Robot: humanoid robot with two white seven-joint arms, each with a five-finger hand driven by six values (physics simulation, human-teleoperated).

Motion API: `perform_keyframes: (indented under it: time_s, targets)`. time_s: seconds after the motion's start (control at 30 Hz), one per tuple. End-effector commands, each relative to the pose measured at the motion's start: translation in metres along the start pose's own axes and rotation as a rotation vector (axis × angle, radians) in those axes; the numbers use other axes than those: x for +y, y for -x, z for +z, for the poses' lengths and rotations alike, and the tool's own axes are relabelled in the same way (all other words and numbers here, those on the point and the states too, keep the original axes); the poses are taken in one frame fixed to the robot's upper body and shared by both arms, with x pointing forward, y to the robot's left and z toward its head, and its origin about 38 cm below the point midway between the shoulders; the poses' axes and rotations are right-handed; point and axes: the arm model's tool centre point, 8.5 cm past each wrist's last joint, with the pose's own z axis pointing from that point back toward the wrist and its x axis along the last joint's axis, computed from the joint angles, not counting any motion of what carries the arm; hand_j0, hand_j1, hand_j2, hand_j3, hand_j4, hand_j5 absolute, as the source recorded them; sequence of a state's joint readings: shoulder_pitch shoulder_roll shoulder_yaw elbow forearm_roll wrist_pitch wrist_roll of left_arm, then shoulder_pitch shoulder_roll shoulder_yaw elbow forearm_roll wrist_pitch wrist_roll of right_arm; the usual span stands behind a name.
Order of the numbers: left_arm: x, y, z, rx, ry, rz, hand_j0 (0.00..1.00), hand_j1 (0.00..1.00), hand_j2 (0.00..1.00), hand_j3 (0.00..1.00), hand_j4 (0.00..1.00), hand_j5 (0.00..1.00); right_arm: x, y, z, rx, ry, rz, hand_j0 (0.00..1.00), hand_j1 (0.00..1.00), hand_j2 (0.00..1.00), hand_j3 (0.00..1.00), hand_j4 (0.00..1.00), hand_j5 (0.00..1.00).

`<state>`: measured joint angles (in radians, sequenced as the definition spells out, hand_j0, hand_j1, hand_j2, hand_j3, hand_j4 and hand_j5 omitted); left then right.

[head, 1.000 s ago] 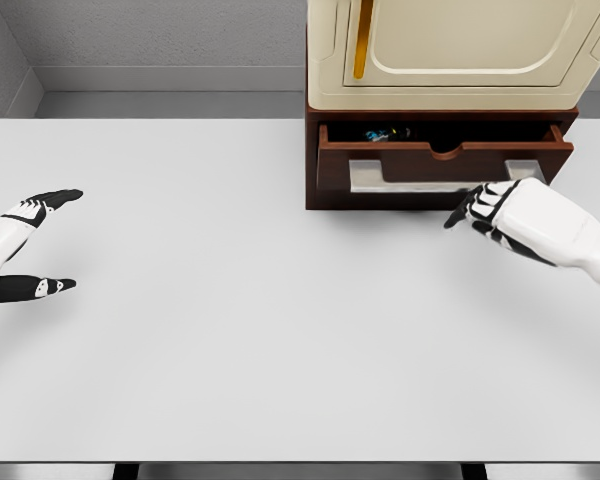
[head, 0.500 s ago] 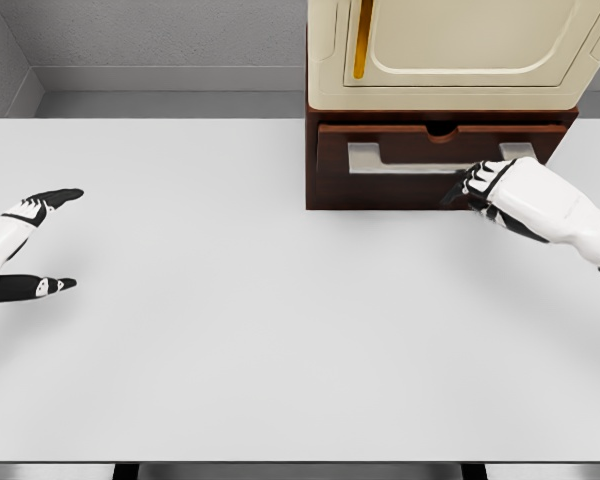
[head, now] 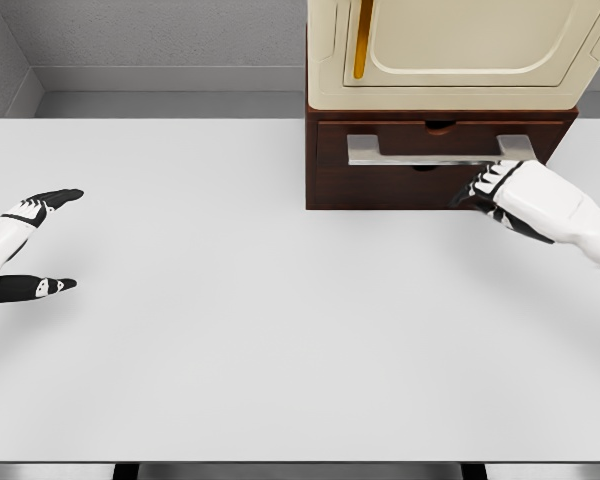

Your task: Put the switch into the drawer with left arm, and close the drawer with right arm

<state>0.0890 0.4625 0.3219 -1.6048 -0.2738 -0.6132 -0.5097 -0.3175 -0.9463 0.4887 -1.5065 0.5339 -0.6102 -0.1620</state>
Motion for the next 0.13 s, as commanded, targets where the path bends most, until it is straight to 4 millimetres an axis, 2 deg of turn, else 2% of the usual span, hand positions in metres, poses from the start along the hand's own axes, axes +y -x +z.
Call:
perform_keyframes:
  time_s: [0.0,0.1]
  targets:
    - [0.001,0.0,0.0,-0.002,-0.005,0.006,1.0,1.0,1.0,1.0,1.0,1.0,-0.016,0.012,0.019,0.027,-0.037,0.044,0.55,0.55,0.55,0.55,0.55,0.55]
    - [0.001,0.0,0.0,-0.001,-0.005,0.007,1.0,1.0,1.0,1.0,1.0,1.0,-0.021,0.021,0.042,0.06,-0.09,0.067,0.53,0.53,0.53,0.53,0.53,0.53]
